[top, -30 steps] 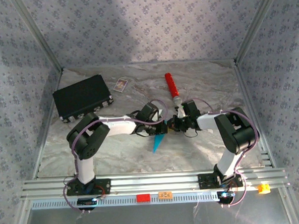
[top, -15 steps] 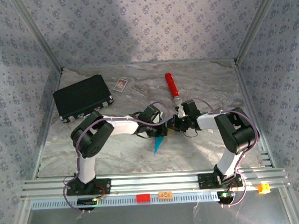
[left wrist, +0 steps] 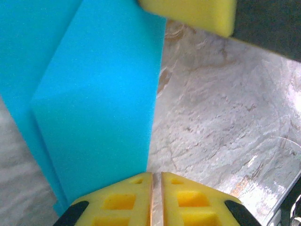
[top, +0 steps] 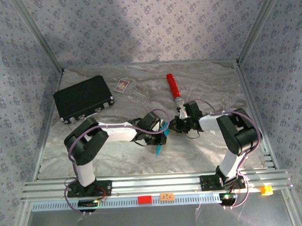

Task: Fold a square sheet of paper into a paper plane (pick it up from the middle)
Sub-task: Fold the wing for the fifth time at the center of the table.

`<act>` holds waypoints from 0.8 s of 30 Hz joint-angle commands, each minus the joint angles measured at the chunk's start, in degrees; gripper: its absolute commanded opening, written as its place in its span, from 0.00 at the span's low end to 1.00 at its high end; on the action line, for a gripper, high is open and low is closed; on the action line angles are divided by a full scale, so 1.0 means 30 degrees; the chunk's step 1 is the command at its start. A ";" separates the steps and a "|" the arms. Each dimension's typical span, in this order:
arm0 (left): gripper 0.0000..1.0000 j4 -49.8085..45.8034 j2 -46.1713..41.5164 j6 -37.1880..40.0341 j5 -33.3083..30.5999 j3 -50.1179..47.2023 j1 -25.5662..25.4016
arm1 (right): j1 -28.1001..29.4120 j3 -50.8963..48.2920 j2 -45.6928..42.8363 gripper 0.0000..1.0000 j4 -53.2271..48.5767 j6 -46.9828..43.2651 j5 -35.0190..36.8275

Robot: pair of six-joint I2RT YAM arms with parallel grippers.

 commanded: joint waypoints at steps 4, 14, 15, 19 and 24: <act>0.12 -0.1415 -0.2041 -0.0013 0.0026 -0.2315 -0.0360 | -0.0374 -0.0593 0.0273 0.07 -0.1255 0.0047 0.1395; 0.12 0.0436 -0.6430 -0.1369 -0.2891 -0.4363 0.0379 | -0.0229 0.0007 -0.0262 0.09 -0.1088 -0.0359 0.0287; 0.12 0.0686 -0.6550 -0.1588 -0.2859 -0.4580 0.0655 | -0.0192 0.0114 -0.0494 0.10 -0.1106 -0.0412 0.0115; 0.14 0.1857 -0.6418 -0.2448 -0.1924 -0.5132 0.1802 | -0.0116 0.0388 -0.1986 0.13 -0.1951 -0.0773 0.0488; 0.18 0.2748 -0.5434 -0.2852 -0.0854 -0.4826 0.2311 | -0.0138 0.0208 -0.3519 0.17 -0.3367 -0.0777 0.1189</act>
